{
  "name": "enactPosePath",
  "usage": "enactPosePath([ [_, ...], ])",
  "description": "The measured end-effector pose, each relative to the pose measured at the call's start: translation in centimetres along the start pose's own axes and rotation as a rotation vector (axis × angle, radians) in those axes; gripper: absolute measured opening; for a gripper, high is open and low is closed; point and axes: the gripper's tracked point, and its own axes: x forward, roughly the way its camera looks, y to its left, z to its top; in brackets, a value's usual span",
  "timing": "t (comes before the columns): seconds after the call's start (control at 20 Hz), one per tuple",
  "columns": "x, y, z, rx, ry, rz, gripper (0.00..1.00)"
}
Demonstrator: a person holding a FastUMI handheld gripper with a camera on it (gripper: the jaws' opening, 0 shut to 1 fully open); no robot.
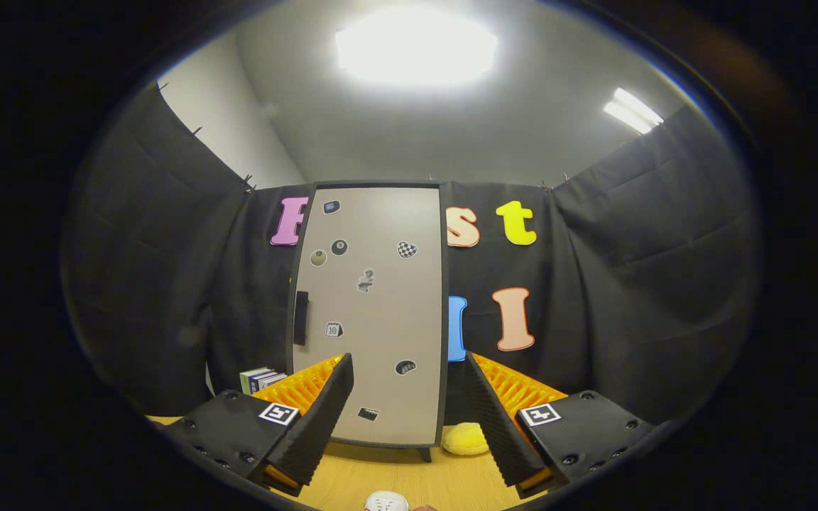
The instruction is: Open the shoe cabinet door, grab the shoes and put them into the shoe cabinet, then close the shoe cabinet door.
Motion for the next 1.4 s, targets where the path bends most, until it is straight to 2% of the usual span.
enactPosePath([
  [0.4, 0.3, 1.3, -0.6, -0.010, 0.010, 0.015, 0.97],
  [0.55, 1.7, 2.3, 0.0, 0.000, 0.011, 0.023, 0.97],
  [0.9, 10.1, 7.0, 2.6, 0.052, -0.056, 0.078, 0.97],
  [1.4, 21.9, 16.0, 1.7, 0.094, -0.056, 0.207, 0.97],
])
